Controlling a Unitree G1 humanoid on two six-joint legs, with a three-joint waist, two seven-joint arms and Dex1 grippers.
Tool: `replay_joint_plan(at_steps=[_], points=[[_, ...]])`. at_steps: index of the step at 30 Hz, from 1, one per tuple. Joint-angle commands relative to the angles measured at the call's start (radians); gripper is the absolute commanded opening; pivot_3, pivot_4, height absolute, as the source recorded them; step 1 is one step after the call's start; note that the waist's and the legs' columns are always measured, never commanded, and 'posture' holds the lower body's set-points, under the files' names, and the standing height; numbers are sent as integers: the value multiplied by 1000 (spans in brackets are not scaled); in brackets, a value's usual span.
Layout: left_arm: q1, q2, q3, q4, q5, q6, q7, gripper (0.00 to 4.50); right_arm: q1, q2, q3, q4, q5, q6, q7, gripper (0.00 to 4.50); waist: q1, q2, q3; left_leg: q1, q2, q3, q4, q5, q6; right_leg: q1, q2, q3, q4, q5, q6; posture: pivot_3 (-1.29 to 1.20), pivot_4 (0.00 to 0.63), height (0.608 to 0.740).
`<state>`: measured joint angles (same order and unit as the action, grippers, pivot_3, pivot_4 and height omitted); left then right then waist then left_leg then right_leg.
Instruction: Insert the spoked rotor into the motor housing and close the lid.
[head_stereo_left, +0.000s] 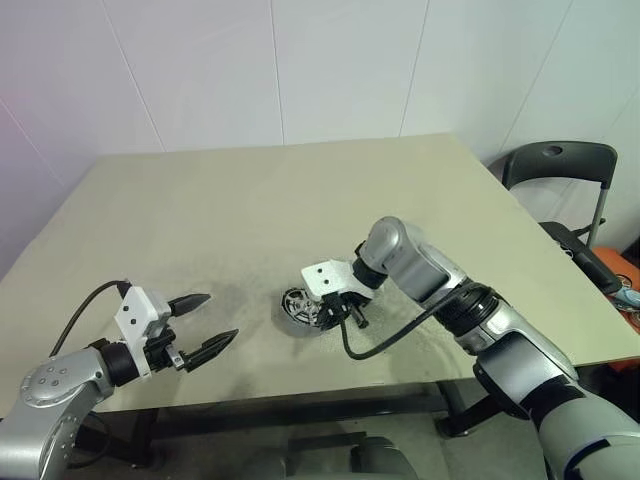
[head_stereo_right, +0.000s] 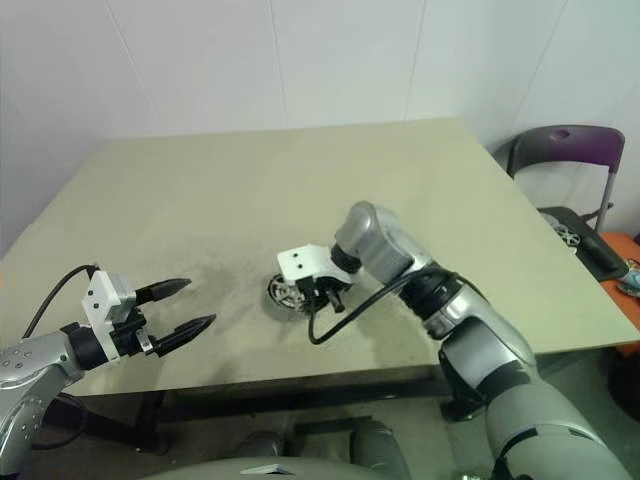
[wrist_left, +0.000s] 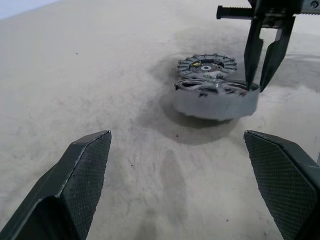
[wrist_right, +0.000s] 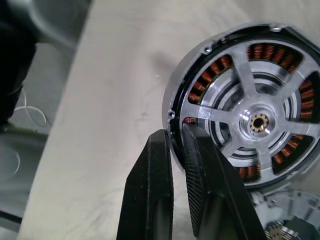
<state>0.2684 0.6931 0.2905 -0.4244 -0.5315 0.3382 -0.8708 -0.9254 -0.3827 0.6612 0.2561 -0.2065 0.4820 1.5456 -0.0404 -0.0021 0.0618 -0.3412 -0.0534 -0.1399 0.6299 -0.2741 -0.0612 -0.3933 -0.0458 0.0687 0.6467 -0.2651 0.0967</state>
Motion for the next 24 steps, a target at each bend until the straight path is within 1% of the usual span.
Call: replay_joint_plan(at_steps=[1,4,7,9,10,12,17,20,24], points=[[-13,-1,6,-2,5,-19,0,4500,-21,5,-11,-15,-14,67,-48,66,0,0,0,0,0,0,0,0,0,0,0,0,0,0,0,0,0,740],[-17,-1,3,-1,6,-18,1,4500,-20,10,-2,0,-27,57,-78,66,-1,0,0,0,0,0,0,0,0,0,0,0,0,0,0,0,0,740],[-21,1,1,2,6,-17,-1,4500,-18,1,4,-4,-19,30,-72,66,-1,0,0,0,0,0,1,0,0,1,0,0,0,-1,1,0,0,740],[-23,3,2,5,6,-17,-4,4500,-22,2,-8,-11,-4,41,-70,808,-2,0,0,0,0,0,1,0,0,1,0,0,0,-1,2,0,0,740],[-25,4,3,6,5,-16,-4,4500,-25,0,-15,-16,6,48,-65,1022,-2,0,0,0,0,0,1,0,0,1,0,0,0,-2,3,0,0,740],[-29,6,4,6,3,-13,-5,4500,-37,-10,-35,-26,34,68,-41,1685,-3,0,0,0,0,0,0,0,0,1,0,0,0,-1,2,0,0,740],[-26,8,8,7,1,-12,-11,4500,-69,-33,-120,-49,133,197,-11,3347,-3,0,0,0,0,0,-1,0,0,0,0,0,0,0,1,0,0,740],[-28,9,10,12,0,-12,-15,4500,-80,-47,-193,-20,191,335,-47,4394,-3,0,0,0,0,0,-1,0,0,0,0,0,-1,0,1,0,0,740],[-30,7,7,17,2,-13,-19,4500,-70,-70,-279,-1,269,551,-105,4452,-1,0,0,-1,0,0,-1,0,0,0,0,0,-1,0,1,0,0,740]])
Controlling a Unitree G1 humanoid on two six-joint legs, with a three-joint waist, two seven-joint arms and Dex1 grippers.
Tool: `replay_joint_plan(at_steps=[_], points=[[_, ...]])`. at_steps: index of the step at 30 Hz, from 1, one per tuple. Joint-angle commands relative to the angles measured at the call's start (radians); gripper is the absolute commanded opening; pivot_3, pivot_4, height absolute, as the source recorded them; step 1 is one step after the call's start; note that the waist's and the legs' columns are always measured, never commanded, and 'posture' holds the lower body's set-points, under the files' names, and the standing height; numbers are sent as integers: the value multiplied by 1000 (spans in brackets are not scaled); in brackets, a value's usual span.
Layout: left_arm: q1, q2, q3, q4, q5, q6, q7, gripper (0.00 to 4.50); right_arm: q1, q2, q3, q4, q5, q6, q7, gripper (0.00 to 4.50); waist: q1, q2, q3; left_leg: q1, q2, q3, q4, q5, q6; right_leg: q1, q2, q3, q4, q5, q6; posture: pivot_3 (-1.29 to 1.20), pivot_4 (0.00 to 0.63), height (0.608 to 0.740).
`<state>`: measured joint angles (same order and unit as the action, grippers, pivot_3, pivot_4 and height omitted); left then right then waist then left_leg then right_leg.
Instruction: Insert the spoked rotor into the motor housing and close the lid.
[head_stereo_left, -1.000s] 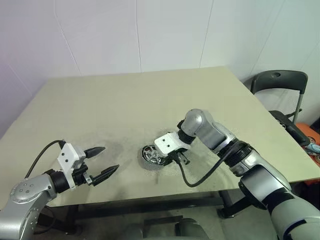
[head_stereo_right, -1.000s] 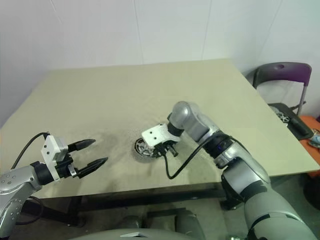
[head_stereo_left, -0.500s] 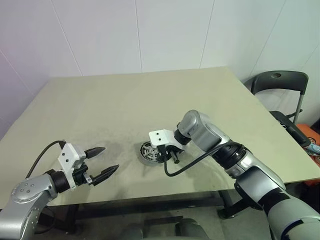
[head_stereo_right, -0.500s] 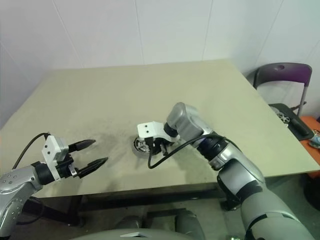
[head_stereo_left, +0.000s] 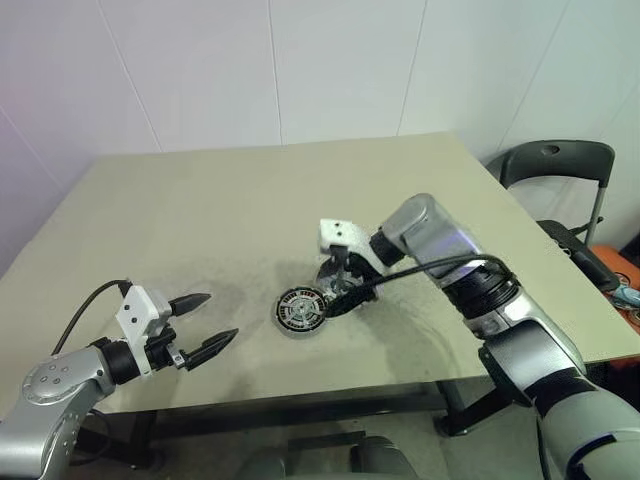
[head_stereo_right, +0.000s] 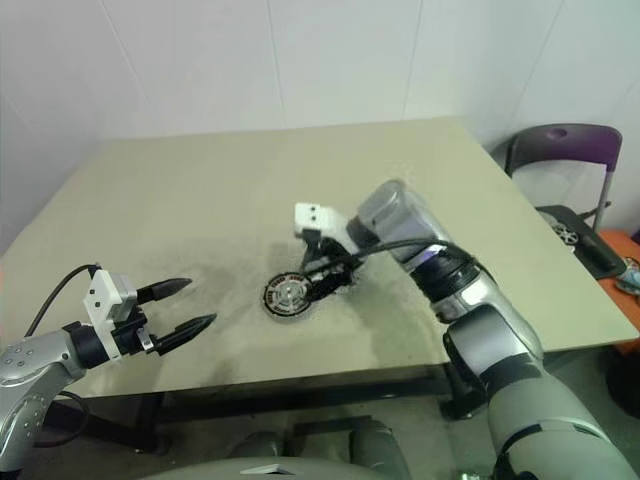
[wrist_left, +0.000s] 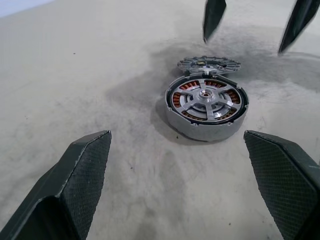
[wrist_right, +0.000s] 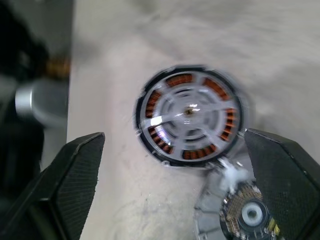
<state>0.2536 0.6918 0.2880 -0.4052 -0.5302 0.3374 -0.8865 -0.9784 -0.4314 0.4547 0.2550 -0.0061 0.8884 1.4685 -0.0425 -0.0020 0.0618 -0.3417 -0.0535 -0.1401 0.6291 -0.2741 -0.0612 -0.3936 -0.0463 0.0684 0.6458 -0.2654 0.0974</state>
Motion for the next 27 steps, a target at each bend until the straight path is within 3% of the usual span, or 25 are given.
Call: replay_joint_plan(at_steps=[1,7,16,27], points=[[-17,7,7,-2,1,-12,-4,4500,-13,-28,-98,-1,101,205,-35,4452,1,0,0,0,0,0,0,0,0,0,0,0,0,0,0,0,0,740],[-29,5,-10,7,4,-12,-10,4500,30,-66,-219,42,209,419,-149,4452,0,0,0,-2,0,0,0,0,0,-2,0,0,0,0,0,0,0,740],[-58,7,-31,33,9,-17,-24,4500,108,-110,-288,68,317,596,-302,4452,-1,0,0,-13,0,1,2,0,0,-12,0,0,0,2,3,0,0,740],[-67,6,-34,39,14,-17,-33,4500,161,-101,-296,73,415,643,-437,4452,-1,0,0,-14,0,1,2,0,0,-12,0,0,0,2,3,0,0,740]])
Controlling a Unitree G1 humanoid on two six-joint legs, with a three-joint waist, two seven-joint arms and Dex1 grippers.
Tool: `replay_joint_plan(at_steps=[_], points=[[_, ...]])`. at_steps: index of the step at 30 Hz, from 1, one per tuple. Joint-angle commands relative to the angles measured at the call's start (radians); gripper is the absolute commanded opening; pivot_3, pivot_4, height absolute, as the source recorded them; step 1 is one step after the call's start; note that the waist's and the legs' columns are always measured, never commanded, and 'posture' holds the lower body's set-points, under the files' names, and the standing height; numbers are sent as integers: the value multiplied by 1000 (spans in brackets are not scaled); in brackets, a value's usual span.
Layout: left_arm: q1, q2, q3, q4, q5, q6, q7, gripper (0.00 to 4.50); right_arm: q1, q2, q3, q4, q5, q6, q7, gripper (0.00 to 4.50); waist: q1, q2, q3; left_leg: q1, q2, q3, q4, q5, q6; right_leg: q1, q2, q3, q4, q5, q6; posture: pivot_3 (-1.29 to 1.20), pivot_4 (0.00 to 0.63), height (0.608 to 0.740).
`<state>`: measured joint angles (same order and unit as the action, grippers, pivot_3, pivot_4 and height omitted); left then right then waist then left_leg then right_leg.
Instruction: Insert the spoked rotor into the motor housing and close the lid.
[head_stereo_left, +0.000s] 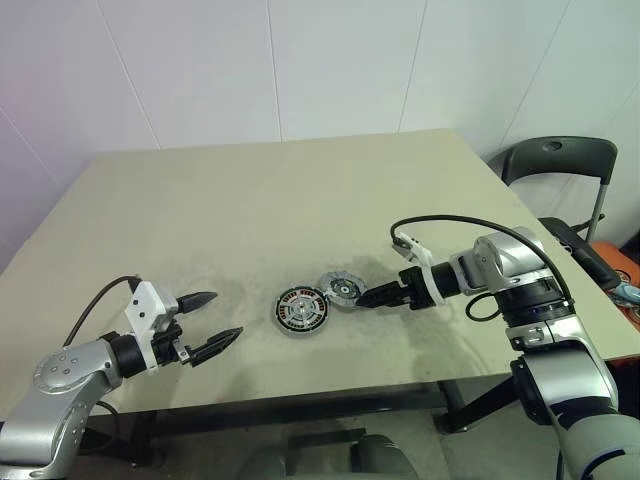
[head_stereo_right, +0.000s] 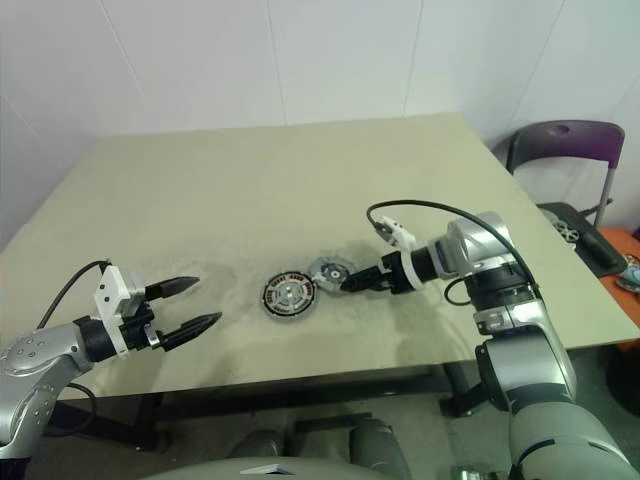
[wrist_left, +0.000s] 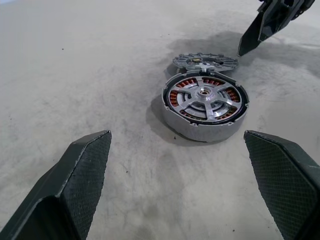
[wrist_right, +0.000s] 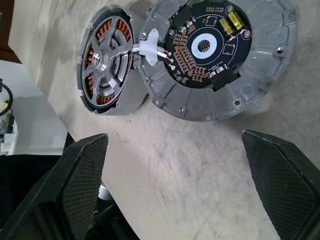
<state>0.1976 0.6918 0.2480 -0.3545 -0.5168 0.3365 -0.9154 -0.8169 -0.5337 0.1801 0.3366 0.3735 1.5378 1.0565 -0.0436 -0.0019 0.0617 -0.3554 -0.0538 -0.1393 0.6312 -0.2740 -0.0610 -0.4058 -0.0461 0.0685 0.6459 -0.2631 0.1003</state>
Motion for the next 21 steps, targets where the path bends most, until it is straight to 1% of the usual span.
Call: replay_joint_plan(at_steps=[1,4,7,10,15,21], points=[[-10,5,6,-12,1,-15,-3,4500,3,6,-20,-6,41,-9,-33,4452,0,0,0,0,0,0,0,0,0,0,0,0,0,0,0,0,0,740],[-7,3,5,-19,3,-13,0,4500,1,37,-43,6,64,-2,-62,4452,-1,0,0,0,0,0,0,0,0,0,0,0,0,0,0,0,0,740],[-4,1,4,-25,2,-11,3,4500,-2,45,-45,7,82,4,-82,4452,0,0,0,0,0,0,0,0,0,0,0,0,0,0,0,0,0,740],[-2,3,7,-26,2,-11,3,4500,-10,71,-82,34,99,23,-115,4452,0,0,0,0,0,0,0,0,0,0,0,0,0,0,0,0,0,740],[0,5,11,-30,1,-9,5,4500,-9,114,-148,106,97,0,-187,4452,0,0,0,0,0,0,0,0,0,0,0,0,0,0,0,0,0,740],[-5,3,11,-30,1,-9,12,4500,23,189,-293,197,91,-36,-295,4452,-3,-1,-1,3,0,0,1,0,0,2,2,0,1,0,0,0,0,740]])
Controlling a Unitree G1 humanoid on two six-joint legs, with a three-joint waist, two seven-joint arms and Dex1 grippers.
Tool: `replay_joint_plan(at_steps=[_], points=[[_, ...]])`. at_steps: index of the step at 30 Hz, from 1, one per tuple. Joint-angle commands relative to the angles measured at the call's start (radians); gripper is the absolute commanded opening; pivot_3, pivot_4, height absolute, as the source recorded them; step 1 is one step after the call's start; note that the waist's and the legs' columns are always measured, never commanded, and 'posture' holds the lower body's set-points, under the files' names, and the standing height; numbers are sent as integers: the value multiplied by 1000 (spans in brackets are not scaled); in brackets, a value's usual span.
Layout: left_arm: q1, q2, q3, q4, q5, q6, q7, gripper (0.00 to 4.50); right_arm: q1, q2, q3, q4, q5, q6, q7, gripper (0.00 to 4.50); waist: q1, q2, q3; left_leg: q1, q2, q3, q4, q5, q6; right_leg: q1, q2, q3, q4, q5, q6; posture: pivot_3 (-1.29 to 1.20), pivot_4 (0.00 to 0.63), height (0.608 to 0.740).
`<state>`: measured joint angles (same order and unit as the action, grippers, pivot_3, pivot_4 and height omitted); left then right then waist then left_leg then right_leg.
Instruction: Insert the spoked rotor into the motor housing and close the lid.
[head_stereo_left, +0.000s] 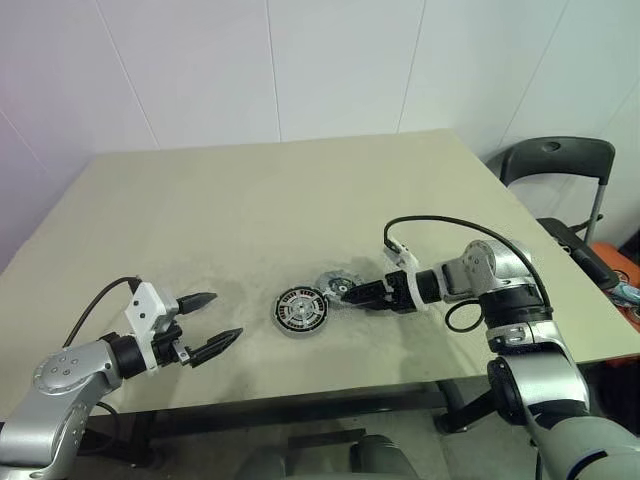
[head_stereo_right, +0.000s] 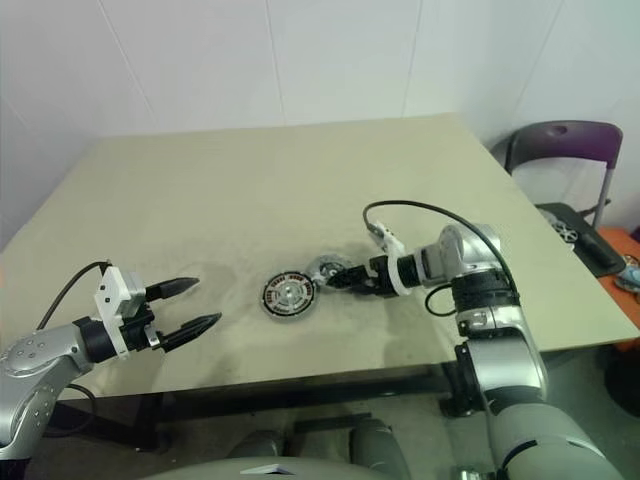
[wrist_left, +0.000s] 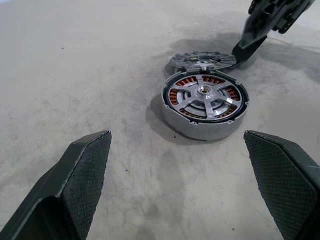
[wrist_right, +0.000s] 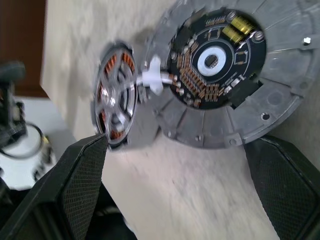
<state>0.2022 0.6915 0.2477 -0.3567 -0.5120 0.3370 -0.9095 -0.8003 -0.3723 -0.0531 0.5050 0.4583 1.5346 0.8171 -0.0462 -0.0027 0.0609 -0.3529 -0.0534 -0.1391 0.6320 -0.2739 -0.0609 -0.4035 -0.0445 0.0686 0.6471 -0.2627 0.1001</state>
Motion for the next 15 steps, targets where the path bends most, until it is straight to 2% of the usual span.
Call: replay_joint_plan(at_steps=[1,8,15], points=[[-11,4,11,-28,-4,-9,6,4500,10,34,-78,33,7,-37,-68,4452,-1,0,0,1,0,0,0,0,0,1,0,0,0,0,0,0,0,740],[-9,9,16,-32,-6,-5,5,4500,6,88,-218,77,29,-85,-167,4452,-3,0,0,13,0,1,0,0,0,13,1,0,0,-4,0,0,0,740],[-13,12,14,-38,-7,0,8,4500,13,150,-329,134,47,-149,-267,4452,-16,0,0,14,1,1,0,0,0,13,1,1,0,-4,0,0,0,740]])
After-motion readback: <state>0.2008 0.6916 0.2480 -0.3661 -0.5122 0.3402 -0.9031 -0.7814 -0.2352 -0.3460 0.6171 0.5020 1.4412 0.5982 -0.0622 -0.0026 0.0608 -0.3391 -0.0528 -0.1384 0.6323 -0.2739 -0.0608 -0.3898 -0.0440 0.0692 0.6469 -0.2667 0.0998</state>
